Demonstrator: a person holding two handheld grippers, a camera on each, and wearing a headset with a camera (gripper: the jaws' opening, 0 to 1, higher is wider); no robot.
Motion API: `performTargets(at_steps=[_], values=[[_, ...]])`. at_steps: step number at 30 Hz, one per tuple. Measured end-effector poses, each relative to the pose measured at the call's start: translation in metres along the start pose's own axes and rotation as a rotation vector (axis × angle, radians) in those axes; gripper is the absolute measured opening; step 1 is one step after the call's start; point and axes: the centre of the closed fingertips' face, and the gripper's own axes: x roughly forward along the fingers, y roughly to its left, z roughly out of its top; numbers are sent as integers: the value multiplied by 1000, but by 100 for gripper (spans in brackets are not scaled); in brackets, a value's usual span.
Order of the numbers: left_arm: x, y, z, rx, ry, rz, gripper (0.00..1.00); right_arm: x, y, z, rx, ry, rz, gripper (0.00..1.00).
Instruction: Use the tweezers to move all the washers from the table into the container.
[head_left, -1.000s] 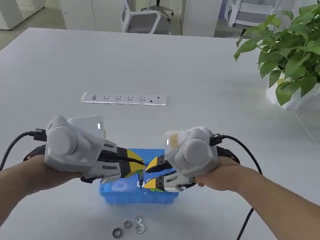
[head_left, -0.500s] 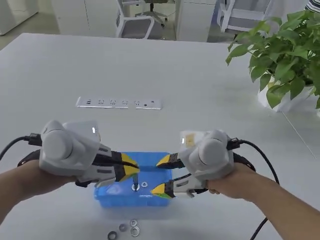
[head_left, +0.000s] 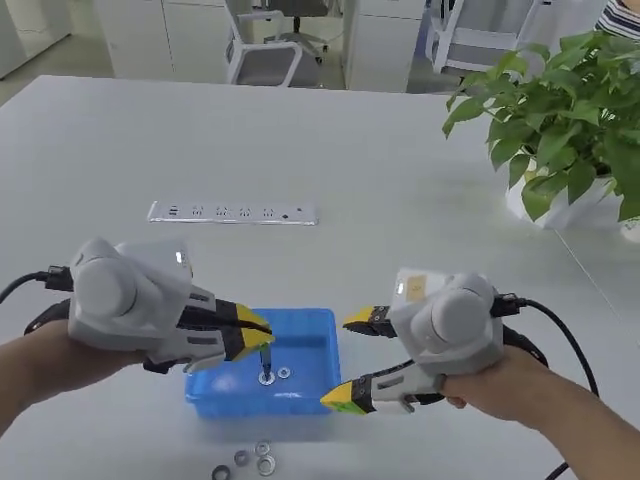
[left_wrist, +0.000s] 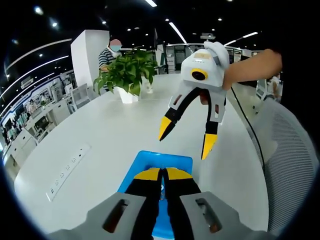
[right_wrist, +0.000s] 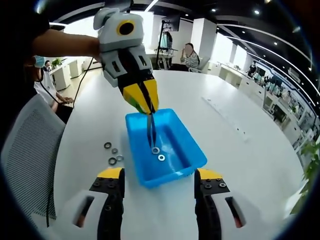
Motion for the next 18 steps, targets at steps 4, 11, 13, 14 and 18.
performTargets(at_steps=[4,11,13,14,18], values=[[-4,-3,10,6,-19,0,6,-6,1,0,20,-10,-16,61],[-11,-9,14,10,-8,1,6,-13,5,-2,46,-16,-33,66],[-13,-12,14,13,-4,1,6,-15,7,-2,52,-19,-40,67],[-14,-13,14,13,-2,1,6,-15,7,-2,54,-20,-40,67],[-19,-17,15,16,4,6,6,-18,12,-2,66,-25,-45,70]])
